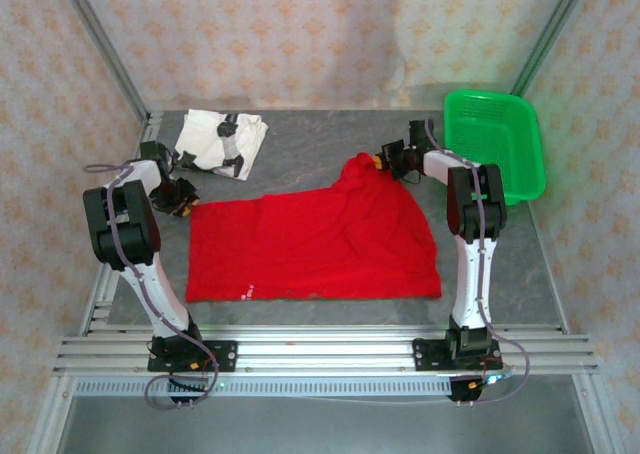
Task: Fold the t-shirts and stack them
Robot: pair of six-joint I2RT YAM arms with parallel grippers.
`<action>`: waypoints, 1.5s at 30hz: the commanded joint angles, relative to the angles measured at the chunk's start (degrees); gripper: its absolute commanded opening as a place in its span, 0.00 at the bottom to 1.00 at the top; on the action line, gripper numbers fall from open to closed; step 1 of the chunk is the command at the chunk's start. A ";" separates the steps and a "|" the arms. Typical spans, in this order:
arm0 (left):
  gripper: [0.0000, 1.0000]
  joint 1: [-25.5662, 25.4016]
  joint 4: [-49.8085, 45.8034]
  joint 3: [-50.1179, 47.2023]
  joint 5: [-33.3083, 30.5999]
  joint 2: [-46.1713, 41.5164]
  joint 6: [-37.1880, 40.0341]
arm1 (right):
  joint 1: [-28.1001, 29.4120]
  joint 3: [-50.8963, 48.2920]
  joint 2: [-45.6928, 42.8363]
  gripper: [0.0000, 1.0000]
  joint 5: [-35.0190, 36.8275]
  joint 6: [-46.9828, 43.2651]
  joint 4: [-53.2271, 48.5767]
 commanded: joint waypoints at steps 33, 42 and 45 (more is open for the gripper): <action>0.00 1.94 2.65 -8.87 6.14 -22.21 9.67 | -2.84 8.00 -18.68 0.00 9.40 -33.20 -36.12; 0.00 2.13 3.85 -12.12 6.80 -27.28 10.26 | -2.99 3.97 -26.96 0.00 11.31 -39.71 -42.06; 0.00 2.20 3.53 -13.73 5.96 -29.80 9.87 | -3.12 -0.49 -30.64 0.00 11.32 -39.32 -40.98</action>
